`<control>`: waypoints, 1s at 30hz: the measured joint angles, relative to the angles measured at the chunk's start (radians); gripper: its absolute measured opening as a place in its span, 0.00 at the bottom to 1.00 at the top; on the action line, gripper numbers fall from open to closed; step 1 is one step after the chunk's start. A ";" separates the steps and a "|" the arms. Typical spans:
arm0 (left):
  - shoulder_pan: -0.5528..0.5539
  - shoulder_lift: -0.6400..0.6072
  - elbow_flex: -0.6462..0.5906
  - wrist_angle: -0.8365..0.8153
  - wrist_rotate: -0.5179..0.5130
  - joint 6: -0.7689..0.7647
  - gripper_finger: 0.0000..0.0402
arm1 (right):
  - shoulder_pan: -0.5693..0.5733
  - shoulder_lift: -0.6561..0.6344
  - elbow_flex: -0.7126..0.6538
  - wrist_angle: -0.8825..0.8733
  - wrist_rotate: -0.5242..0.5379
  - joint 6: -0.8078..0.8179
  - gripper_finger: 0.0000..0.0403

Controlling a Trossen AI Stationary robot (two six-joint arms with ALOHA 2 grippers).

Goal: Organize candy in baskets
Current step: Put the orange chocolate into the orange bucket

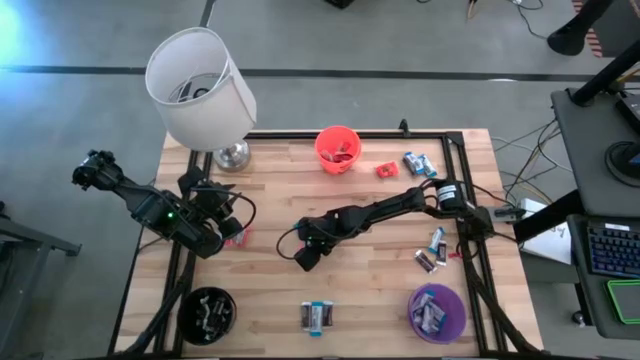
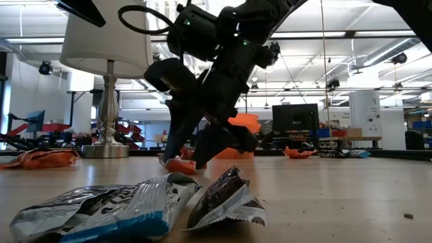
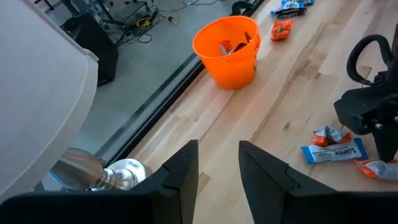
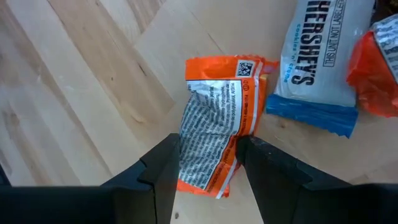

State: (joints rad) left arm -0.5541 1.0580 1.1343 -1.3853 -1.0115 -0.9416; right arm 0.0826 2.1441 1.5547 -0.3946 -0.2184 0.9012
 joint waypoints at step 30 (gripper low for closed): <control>0.000 0.000 0.000 0.000 0.000 0.043 0.24 | 0.000 -0.060 -0.010 -0.039 -0.007 -0.025 0.09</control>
State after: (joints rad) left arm -0.5541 1.0580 1.1343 -1.3849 -1.0111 -0.8982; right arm 0.0830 2.0845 1.5444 -0.4340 -0.2259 0.8759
